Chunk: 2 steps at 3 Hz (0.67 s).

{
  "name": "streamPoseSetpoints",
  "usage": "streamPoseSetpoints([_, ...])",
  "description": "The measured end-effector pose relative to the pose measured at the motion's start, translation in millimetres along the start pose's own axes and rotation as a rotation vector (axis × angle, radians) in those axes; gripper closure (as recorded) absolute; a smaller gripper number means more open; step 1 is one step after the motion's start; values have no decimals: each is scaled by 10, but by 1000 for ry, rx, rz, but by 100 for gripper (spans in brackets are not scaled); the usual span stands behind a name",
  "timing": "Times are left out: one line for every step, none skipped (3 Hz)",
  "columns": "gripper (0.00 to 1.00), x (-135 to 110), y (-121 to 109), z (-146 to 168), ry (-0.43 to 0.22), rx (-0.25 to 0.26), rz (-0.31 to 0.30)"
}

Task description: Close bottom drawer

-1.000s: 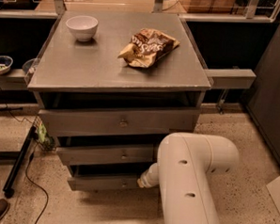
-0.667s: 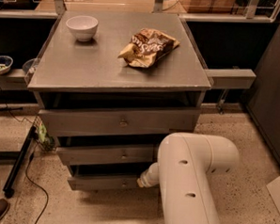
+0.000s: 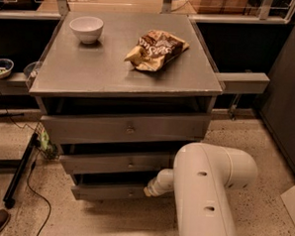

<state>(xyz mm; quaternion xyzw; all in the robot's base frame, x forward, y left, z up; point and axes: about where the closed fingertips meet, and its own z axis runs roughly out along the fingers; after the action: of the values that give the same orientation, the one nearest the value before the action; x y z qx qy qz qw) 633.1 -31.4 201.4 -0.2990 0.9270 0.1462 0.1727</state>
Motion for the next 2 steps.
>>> streamPoseSetpoints([50, 0, 0, 0, 0, 0, 0])
streamPoseSetpoints([26, 0, 0, 0, 0, 0, 0])
